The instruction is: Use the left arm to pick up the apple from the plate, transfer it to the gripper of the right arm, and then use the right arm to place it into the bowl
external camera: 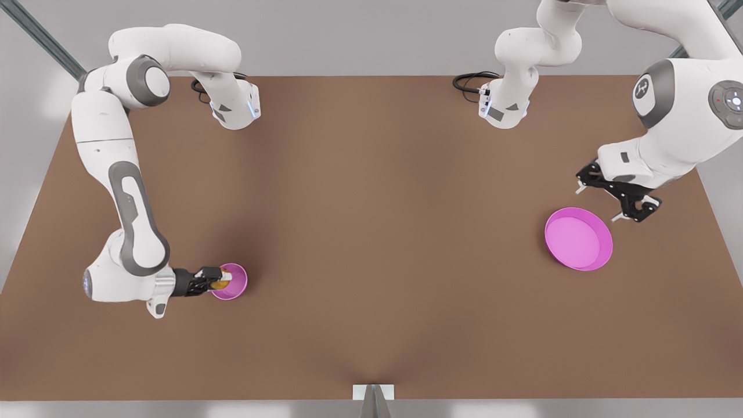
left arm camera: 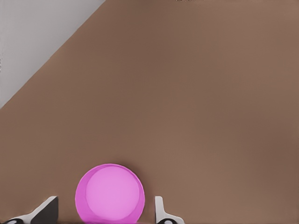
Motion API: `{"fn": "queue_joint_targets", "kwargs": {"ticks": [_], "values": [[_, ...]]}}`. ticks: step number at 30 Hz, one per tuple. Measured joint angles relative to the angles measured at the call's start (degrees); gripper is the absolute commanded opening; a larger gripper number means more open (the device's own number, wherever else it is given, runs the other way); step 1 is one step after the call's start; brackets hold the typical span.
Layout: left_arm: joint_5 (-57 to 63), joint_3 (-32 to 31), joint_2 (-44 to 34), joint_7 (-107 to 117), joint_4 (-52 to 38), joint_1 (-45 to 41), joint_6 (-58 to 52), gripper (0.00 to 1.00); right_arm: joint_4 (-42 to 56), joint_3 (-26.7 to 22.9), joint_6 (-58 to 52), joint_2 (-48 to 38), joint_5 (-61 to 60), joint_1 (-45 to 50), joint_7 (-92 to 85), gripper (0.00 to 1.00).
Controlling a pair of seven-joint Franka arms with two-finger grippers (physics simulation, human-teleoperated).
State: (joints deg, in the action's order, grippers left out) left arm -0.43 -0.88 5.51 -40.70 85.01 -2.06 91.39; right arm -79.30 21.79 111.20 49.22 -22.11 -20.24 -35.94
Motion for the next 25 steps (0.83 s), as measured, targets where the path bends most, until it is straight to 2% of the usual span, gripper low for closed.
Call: {"fn": "queue_joint_targets", "kwargs": {"ticks": [1, 2, 7, 10, 13, 16, 18, 19, 21, 22, 25], "values": [[0.0, 0.0, 0.1, 2.6, 0.0, -0.1, -0.2, 1.00, 0.0, 0.0, 0.7, 0.2, 1.0, 0.1, 0.5, 0.91], [0.0, 0.0, 0.1, 5.1, 0.0, -0.2, -0.4, 1.00, 0.0, 0.0, 1.3, 0.2, 1.9, 0.3, 1.0, 1.00], [-0.1, -0.1, 0.2, 15.5, 0.0, -0.4, -1.0, 1.00, 0.6, 0.3, 3.1, -0.4, 5.7, 0.5, 3.4, 1.00], [-0.1, -0.1, 0.3, 20.5, 0.0, -0.3, -1.2, 1.00, 9.1, 2.0, 0.1, -2.6, 14.4, 2.1, 5.9, 1.00], [-0.1, -0.2, 0.3, 24.7, 0.0, -0.3, -1.3, 1.00, 12.6, 2.3, -6.8, -12.3, 22.5, 6.4, 9.2, 1.00], [0.0, -0.2, 0.9, 28.2, -0.6, -0.3, -1.2, 1.00, 11.8, 1.8, -13.2, -23.4, 26.7, 8.2, 12.9, 1.00], [0.1, -0.2, 2.1, 30.3, -1.8, -0.4, -1.2, 1.00, 6.9, -1.0, -16.4, -30.8, 28.3, 8.8, 15.2, 0.97], [0.1, -0.2, 2.7, 31.3, -2.4, -0.4, -1.2, 1.00, 1.9, -4.2, -17.1, -34.6, 28.5, 10.6, 16.2, 0.98], [0.1, -0.3, 3.3, 33.0, -3.0, -0.4, -1.2, 1.00, -6.4, -16.3, -17.0, -40.4, 27.3, 19.7, 18.2, 1.00], [0.1, -0.3, 3.3, 33.8, -3.1, -0.4, -1.2, 1.00, -8.8, -19.4, -16.6, -41.6, 26.8, 21.9, 19.1, 1.00], [0.2, -0.5, 3.4, 36.0, -3.2, -1.1, -1.3, 1.00, -10.9, -22.1, -15.8, -42.2, 24.7, 22.4, 21.5, 1.00]]}}
